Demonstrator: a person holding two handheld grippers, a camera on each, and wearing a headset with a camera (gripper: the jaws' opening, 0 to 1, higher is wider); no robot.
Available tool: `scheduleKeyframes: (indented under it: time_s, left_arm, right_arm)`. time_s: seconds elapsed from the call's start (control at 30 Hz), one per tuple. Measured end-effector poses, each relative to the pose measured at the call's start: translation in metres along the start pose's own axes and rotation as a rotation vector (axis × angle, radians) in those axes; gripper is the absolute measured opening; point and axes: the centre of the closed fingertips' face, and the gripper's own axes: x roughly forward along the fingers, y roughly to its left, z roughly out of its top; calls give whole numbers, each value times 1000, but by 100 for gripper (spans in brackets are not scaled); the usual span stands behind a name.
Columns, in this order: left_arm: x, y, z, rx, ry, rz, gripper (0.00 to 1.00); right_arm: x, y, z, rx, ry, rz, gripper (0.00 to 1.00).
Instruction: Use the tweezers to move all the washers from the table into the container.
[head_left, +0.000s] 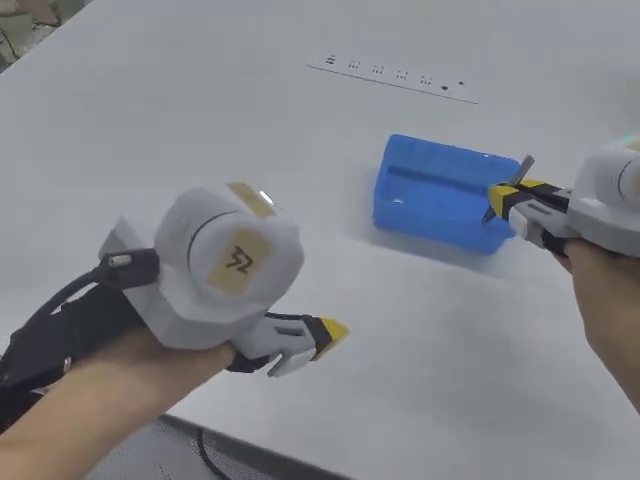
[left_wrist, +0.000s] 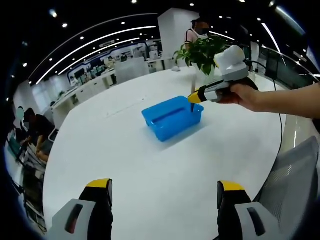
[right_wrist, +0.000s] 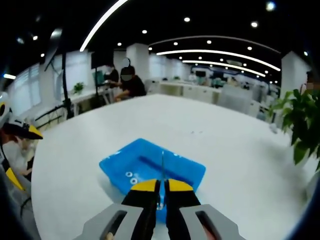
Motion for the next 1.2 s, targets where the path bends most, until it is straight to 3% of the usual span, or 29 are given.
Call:
scheduleKeyframes:
  time_s: [0.13,0.47,0.67,0.8,0.9,0.97,1.13,1.2]
  left_arm:
    - [-2,0,1,11,0,1,83]
    - [-12,-4,19,29,-52,-22,73]
    - [-17,-11,44,71,-104,-71,58]
    - [-20,-13,63,77,-152,-97,49]
    - [-22,-16,79,139,-198,-108,44]
    - [-23,-17,85,163,-210,-118,38]
    - [-24,-23,101,164,-251,-171,31]
    - [-26,-24,111,169,-277,-191,28]
  right_arm:
    - [6,2,-6,-6,17,3,2]
    - [9,3,-9,-9,25,13,2]
    - [7,6,-8,-39,37,25,3]
    - [-1,2,5,-24,7,23,3]
    - [-14,2,19,-30,-22,19,3]
    - [-19,3,26,-37,-40,20,3]
    - [-41,16,40,-67,-71,50,3]
    - [-52,27,44,-74,-76,98,3]
